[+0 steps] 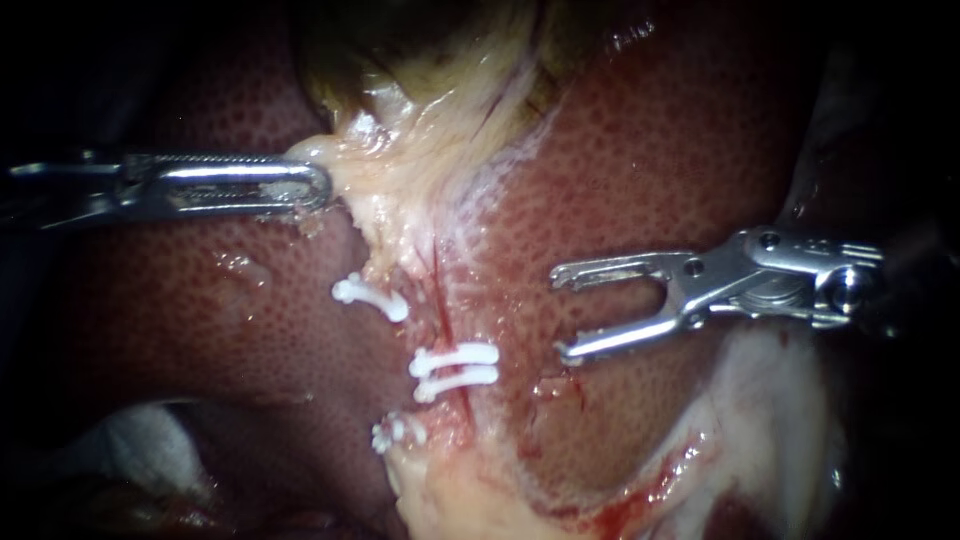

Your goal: Going back second clip right tube

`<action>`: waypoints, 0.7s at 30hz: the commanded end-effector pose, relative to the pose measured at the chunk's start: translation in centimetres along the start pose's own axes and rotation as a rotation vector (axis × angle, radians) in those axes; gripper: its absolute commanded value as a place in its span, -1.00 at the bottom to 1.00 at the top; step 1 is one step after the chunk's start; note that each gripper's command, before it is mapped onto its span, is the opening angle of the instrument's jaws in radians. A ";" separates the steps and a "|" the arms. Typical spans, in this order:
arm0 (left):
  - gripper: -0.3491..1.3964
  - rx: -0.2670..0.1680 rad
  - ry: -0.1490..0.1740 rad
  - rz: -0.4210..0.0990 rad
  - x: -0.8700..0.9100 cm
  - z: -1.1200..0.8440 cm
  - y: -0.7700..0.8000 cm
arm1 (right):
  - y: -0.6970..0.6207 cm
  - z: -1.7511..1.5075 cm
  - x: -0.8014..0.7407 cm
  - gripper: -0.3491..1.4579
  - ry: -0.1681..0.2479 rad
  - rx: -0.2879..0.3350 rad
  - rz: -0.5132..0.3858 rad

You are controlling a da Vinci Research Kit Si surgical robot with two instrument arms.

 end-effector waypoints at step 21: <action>-1.00 -0.006 -0.037 0.036 -0.42 0.93 -0.29 | -0.02 -0.07 -0.04 -0.07 -0.001 0.004 -0.002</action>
